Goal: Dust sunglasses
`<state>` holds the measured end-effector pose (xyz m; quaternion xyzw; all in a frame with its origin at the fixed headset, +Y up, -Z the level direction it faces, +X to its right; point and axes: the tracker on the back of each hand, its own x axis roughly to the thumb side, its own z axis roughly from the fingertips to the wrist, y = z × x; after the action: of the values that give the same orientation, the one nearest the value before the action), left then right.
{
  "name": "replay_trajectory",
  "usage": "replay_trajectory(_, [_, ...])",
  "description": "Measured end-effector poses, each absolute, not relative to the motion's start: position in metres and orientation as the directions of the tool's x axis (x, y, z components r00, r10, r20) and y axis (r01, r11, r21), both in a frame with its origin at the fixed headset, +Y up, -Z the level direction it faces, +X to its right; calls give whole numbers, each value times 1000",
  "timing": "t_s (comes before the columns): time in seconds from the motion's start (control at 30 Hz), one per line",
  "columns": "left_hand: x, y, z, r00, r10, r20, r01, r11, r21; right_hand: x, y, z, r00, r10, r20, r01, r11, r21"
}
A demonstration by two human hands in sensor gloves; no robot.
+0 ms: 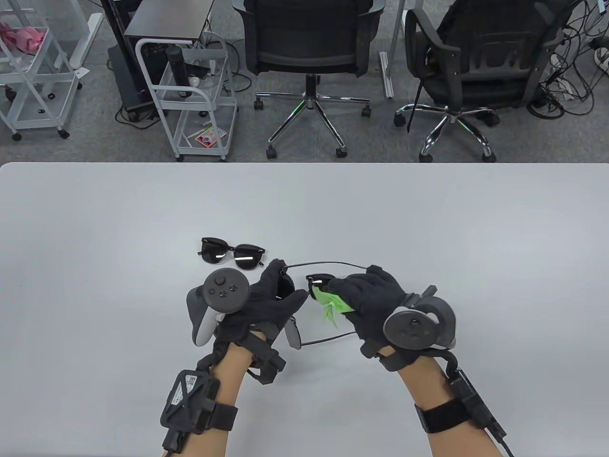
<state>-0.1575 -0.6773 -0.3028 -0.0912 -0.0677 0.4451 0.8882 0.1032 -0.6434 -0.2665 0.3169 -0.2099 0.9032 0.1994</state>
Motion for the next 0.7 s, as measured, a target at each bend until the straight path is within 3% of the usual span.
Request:
replay_trajectory(0.1, [-161, -684, -306, 512, 859, -3, -828, 493, -269, 86, -657, -265, -730, 193, 656, -429, -876, -220])
replay_trajectory(0.3, [-176, -687, -309, 419, 907, -47, -888, 398, -233, 64, -671, -266, -635, 244, 733, -296, -953, 61])
replay_trajectory(0.47, [-183, -688, -310, 370, 927, -67, -915, 351, -201, 61, -674, -266, -590, 279, 758, -203, -959, 196])
replay_trajectory(0.53, [-183, -686, -310, 357, 933, -37, -917, 343, -202, 63, -675, -267, -572, 357, 738, -222, -934, 279])
replay_trajectory(0.6, [-180, -682, -310, 368, 930, 12, -911, 363, -196, 66, -673, -268, -557, 442, 703, -332, -895, 299])
replay_trajectory(0.7, [-176, -676, -308, 359, 932, 44, -914, 361, -187, 70, -667, -269, -581, 430, 691, -434, -882, 184])
